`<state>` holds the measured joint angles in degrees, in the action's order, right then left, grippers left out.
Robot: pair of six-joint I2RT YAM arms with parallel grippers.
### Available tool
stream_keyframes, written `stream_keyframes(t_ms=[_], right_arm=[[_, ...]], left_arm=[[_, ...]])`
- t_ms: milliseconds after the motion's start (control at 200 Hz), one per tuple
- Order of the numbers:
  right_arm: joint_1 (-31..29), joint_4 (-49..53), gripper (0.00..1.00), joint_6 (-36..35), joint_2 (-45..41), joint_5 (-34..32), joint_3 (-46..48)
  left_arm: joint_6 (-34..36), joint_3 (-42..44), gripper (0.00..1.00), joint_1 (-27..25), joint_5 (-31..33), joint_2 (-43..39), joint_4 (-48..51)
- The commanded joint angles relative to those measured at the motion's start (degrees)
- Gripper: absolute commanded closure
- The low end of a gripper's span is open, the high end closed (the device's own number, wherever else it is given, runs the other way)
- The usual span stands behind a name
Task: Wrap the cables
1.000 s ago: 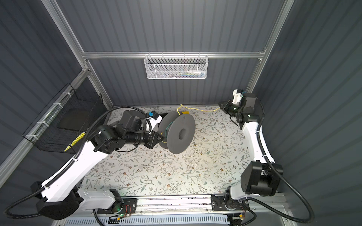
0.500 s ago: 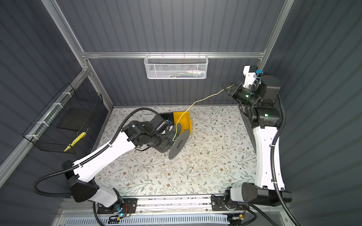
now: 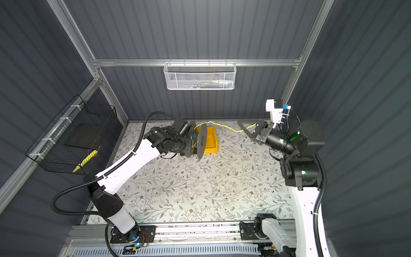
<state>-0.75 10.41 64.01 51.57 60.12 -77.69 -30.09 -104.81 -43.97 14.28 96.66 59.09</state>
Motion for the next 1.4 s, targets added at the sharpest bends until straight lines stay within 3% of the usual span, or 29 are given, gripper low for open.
stream_keyframes(t_ms=[0, 165, 275, 365, 470, 600, 795, 1121, 1396], right_arm=[[-1.2, 2.3, 1.00, 2.3, -4.8, 5.2, 5.8], [-1.5, 5.3, 1.00, 0.8, -11.6, 8.0, 17.3], [-1.0, 16.4, 1.00, -7.3, -14.1, 7.9, 21.3], [-0.6, 20.0, 1.00, -9.5, -15.9, 7.9, 23.8], [0.4, 29.5, 1.00, -16.7, -17.1, 6.9, 21.8], [0.8, 50.7, 1.00, -33.1, -14.9, -6.4, 15.8], [0.8, 51.0, 1.00, -34.5, -16.9, -14.9, 25.5], [2.8, 41.1, 1.00, -33.4, -17.2, -26.5, 38.3], [7.5, 30.9, 1.00, -34.2, -7.6, -26.4, 39.7]], left_arm=[[-7.7, -0.2, 1.00, 1.8, -1.6, -5.4, -9.1], [-12.0, 2.9, 1.00, 3.6, 0.6, -8.6, -15.8], [-13.6, 4.8, 1.00, 4.7, 1.0, -10.1, -19.7], [-13.9, 4.8, 1.00, 5.2, 2.5, -10.7, -19.6], [-13.3, 4.8, 1.00, 5.7, 4.2, -11.4, -19.4], [-13.2, 5.2, 1.00, 7.0, 3.2, -12.4, -21.7], [-13.3, 5.2, 1.00, 9.3, 0.6, -15.8, -23.4], [-13.3, 3.7, 1.00, 13.3, -17.6, -17.5, -23.7], [-15.5, 8.1, 1.00, 20.3, -45.9, -22.1, -31.8]])
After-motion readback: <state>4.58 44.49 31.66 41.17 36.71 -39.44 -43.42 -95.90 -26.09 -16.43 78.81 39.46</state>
